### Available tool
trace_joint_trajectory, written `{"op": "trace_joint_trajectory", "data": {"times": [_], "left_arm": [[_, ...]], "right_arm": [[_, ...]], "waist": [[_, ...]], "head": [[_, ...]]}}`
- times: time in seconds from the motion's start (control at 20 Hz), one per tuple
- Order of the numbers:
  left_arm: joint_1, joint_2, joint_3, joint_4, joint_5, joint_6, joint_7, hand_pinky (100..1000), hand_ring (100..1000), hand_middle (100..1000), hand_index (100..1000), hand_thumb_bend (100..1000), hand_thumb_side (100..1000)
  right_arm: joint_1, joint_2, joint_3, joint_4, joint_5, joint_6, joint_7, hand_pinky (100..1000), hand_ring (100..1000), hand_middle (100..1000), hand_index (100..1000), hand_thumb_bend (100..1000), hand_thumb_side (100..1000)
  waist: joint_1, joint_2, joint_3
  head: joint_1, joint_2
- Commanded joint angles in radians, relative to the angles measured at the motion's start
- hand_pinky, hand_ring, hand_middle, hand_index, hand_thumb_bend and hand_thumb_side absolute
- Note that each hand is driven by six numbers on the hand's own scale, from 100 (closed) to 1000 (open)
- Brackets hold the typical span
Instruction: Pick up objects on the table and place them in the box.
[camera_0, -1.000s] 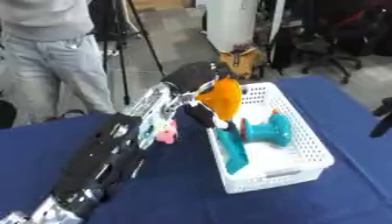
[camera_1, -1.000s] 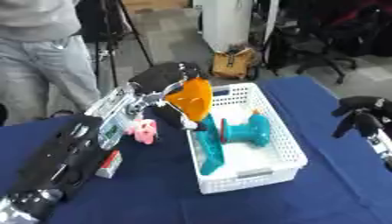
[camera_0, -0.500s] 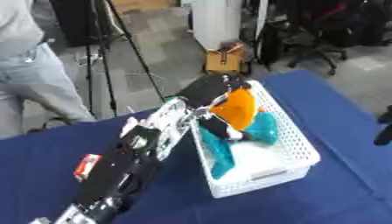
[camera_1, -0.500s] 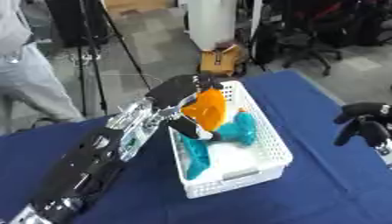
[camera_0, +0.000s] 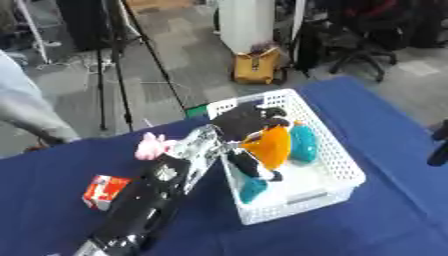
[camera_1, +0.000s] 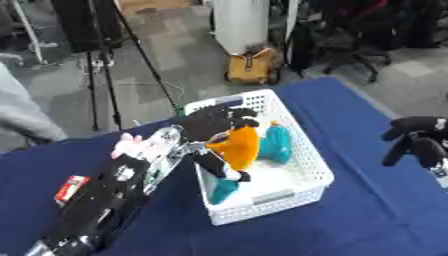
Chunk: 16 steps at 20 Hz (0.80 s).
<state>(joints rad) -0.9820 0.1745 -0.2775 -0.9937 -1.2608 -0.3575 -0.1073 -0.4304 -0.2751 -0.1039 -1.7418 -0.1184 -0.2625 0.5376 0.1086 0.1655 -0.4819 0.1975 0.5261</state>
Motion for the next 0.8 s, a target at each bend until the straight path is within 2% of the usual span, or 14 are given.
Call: {"op": "trace_joint_trajectory", "data": {"times": [0.05, 0.25, 0.3, 0.35, 0.4, 0.55, 0.6, 0.65, 0.7, 0.8], "left_arm": [[-0.013, 0.023, 0.012, -0.034, -0.001, -0.023, 0.002, 968, 982, 991, 989, 520, 1000], [-0.011, 0.029, 0.012, -0.048, 0.018, -0.032, -0.019, 970, 984, 992, 991, 509, 1000], [-0.006, 0.04, 0.018, -0.069, 0.04, -0.031, -0.011, 903, 929, 956, 968, 481, 1000], [0.007, 0.064, 0.018, -0.115, 0.087, -0.028, 0.0, 900, 926, 954, 966, 482, 1000], [0.024, 0.089, 0.018, -0.166, 0.141, -0.02, 0.007, 848, 866, 914, 946, 498, 1000], [0.081, 0.156, 0.023, -0.324, 0.313, 0.024, -0.002, 817, 831, 893, 926, 507, 993], [0.105, 0.179, 0.032, -0.378, 0.371, 0.045, -0.004, 787, 806, 879, 915, 499, 956], [0.126, 0.2, 0.039, -0.429, 0.424, 0.066, -0.01, 787, 806, 879, 915, 499, 956], [0.177, 0.238, 0.07, -0.501, 0.493, 0.094, 0.006, 693, 713, 836, 879, 489, 851], [0.303, 0.318, 0.139, -0.672, 0.659, 0.162, 0.043, 660, 687, 831, 865, 469, 825]], "right_arm": [[-0.008, -0.011, -0.005, -0.016, -0.004, -0.005, 0.0, 498, 486, 625, 781, 152, 609], [-0.007, -0.011, -0.005, -0.013, -0.004, -0.008, 0.0, 498, 486, 625, 781, 152, 609], [-0.003, -0.012, -0.008, -0.01, -0.003, -0.008, -0.002, 498, 486, 625, 781, 151, 609], [0.003, -0.014, -0.014, -0.007, -0.002, -0.009, -0.007, 498, 486, 625, 781, 151, 608], [0.008, -0.016, -0.018, -0.004, -0.001, -0.011, -0.011, 498, 487, 625, 780, 151, 608], [0.02, -0.023, -0.026, 0.003, 0.004, -0.013, -0.021, 499, 487, 625, 780, 151, 608], [0.025, -0.024, -0.028, 0.005, 0.006, -0.014, -0.024, 499, 487, 625, 780, 151, 608], [0.029, -0.025, -0.03, 0.006, 0.007, -0.014, -0.026, 499, 487, 625, 780, 151, 608], [0.039, -0.028, -0.033, 0.01, 0.01, -0.013, -0.028, 498, 486, 625, 780, 149, 609], [0.056, -0.037, -0.04, 0.016, 0.014, -0.015, -0.035, 498, 486, 625, 780, 149, 608]], "waist": [[-0.019, -0.016, 0.004], [-0.023, -0.017, 0.008], [-0.033, -0.021, 0.024], [-0.042, -0.025, 0.044], [-0.048, -0.03, 0.063], [-0.057, -0.042, 0.107], [-0.059, -0.047, 0.123], [-0.061, -0.051, 0.133], [-0.066, -0.059, 0.164], [-0.074, -0.072, 0.212]], "head": [[-0.004, -0.004], [-0.006, -0.002], [-0.013, 0.001], [-0.021, 0.006], [-0.029, 0.011], [-0.043, 0.029], [-0.047, 0.036], [-0.049, 0.041], [-0.062, 0.056], [-0.079, 0.077]]}}
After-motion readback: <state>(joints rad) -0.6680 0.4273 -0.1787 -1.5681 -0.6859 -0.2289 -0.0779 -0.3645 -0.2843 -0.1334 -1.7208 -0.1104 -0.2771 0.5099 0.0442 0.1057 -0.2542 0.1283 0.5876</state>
